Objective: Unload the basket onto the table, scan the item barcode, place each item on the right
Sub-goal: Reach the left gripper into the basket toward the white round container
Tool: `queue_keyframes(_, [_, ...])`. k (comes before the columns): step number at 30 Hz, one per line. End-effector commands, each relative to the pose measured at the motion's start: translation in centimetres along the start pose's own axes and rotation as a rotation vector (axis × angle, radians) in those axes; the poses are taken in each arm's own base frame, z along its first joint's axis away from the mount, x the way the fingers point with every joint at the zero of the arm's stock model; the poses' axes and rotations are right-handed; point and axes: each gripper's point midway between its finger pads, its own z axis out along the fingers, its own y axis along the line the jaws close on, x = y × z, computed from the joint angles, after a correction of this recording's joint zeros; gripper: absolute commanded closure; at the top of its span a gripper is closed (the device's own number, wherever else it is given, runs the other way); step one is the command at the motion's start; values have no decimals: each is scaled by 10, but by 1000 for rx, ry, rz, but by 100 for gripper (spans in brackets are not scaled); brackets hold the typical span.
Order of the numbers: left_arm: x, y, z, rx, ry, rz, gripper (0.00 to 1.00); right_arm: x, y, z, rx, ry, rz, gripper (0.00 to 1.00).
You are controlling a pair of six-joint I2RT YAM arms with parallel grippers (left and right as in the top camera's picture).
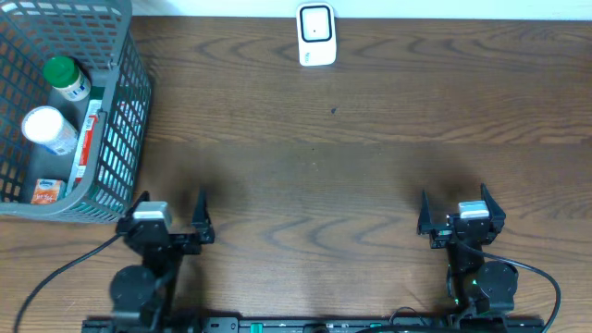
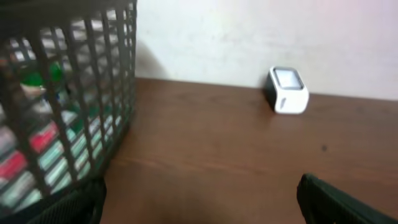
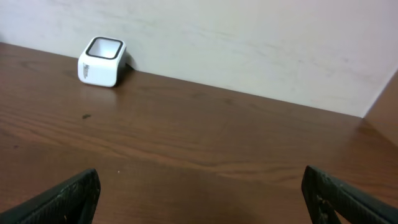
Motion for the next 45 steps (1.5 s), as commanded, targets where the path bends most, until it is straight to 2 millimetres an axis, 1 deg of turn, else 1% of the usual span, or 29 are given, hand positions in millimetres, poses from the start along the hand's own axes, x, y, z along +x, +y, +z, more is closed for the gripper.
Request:
queue_keyframes(1, [-48, -7, -17, 16, -44, -29, 2, 2, -3, 0, 17, 7, -10, 1])
queue_keyframes(4, [-73, -10, -24, 18, -14, -65, 2, 2, -3, 0, 17, 7, -10, 1])
queue_keyframes(7, [-97, -18, -26, 38, 45, -67, 2, 2, -3, 0, 17, 7, -10, 1])
queue_keyframes(10, [-123, -22, -25, 27, 132, -66, 2, 2, -3, 0, 17, 7, -10, 1])
queue_keyframes(14, [-165, -24, -18, -5, 233, -52, 2, 2, -3, 0, 17, 7, -10, 1])
queue_keyframes(16, [-188, -20, -11, -44, 272, -15, 2, 2, -3, 0, 17, 7, -10, 1])
queue_keyframes(18, [-214, -16, 2, -90, 304, 13, 2, 2, -3, 0, 17, 7, -10, 1])
queue_keyframes(20, [-229, -15, 11, -104, 316, 31, 2, 2, -3, 0, 17, 7, -10, 1])
queue_keyframes(21, [-242, -12, 20, -134, 327, 37, 2, 2, -3, 0, 17, 7, -10, 1])
queue_keyframes(24, [-264, 4, 41, -218, 343, 39, 2, 2, -3, 0, 17, 7, -10, 1])
queue_keyframes(26, [-273, 17, 60, -261, 362, 24, 2, 2, -3, 0, 17, 7, -10, 1])
queue_keyframes(27, [-273, 24, 68, -279, 374, 16, 2, 2, -3, 0, 17, 7, -10, 1])
queue_keyframes(29, [-267, 48, 89, -330, 424, -9, 2, 2, -3, 0, 17, 7, -10, 1])
queue_keyframes(31, [-256, 69, 100, -381, 462, -28, 2, 2, -3, 0, 17, 7, -10, 1])
queue_keyframes(34, [-234, 106, 112, -450, 539, -74, 2, 2, -3, 0, 17, 7, -10, 1])
queue_keyframes(37, [-210, 138, 117, -489, 620, -140, 2, 2, -3, 0, 17, 7, -10, 1])
queue_keyframes(39, [-196, 164, 112, -556, 671, -168, 2, 2, -3, 0, 17, 7, -10, 1])
queue_keyframes(41, [-185, 183, 109, -596, 703, -197, 2, 2, -3, 0, 17, 7, -10, 1])
queue_keyframes(43, [-179, 196, 108, -607, 716, -230, 2, 2, -3, 0, 17, 7, -10, 1])
queue_keyframes(45, [-173, 201, 107, -597, 730, -261, 2, 2, -3, 0, 17, 7, -10, 1])
